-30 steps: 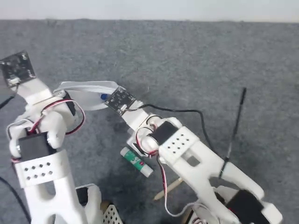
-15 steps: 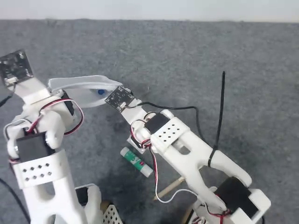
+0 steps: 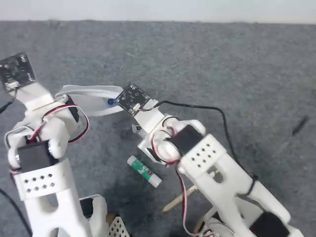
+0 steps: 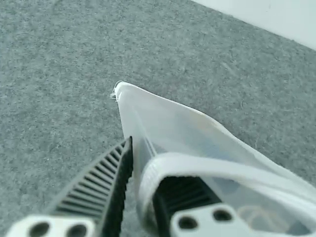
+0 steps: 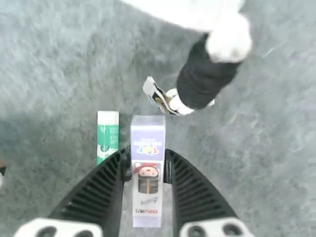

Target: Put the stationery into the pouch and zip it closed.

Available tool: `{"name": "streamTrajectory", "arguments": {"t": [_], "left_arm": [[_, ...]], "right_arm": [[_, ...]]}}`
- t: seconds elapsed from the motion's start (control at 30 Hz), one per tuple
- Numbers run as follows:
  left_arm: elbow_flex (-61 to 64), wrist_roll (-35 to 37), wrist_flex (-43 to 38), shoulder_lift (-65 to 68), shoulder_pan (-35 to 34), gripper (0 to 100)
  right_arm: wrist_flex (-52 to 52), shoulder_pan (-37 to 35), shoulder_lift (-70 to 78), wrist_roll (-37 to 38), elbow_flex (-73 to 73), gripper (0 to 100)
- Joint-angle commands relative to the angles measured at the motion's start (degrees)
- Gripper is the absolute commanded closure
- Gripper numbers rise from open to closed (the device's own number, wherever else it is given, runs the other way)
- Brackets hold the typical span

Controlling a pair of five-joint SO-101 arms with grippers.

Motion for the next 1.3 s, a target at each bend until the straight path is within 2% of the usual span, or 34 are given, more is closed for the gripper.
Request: {"name": "streamTrajectory", "arguments": {"t": [0.0,0.4,0.63,0.87,1.07,1.27], "left_arm": [[-1.5,0.4,-1.8,-0.1,0.3,99],[1.1,-0.9,-2.5,-0.1,1.9,99],[1.9,-0.8,-2.9,-0.1,2.6,99],[2.8,-0.9,-3.0,-0.1,2.6,99],[3.3,-0.9,-3.1,-0.1,2.6,99],[5.1,-0.9,-4.7,-0.2,2.5,99]], "right_arm": [[0.5,0.9,-6.8,0.1,-1.6,99.2],[0.4,0.8,-24.3,-0.1,-1.7,99.1],[-1.1,0.7,-29.6,-0.5,-1.6,99.1],[-11.4,0.7,-29.7,-12.5,-1.6,99.1],[-18.2,0.7,-29.7,-17.4,-0.8,99.1],[-38.2,-2.9,-29.7,-17.6,9.3,99.1]]}}
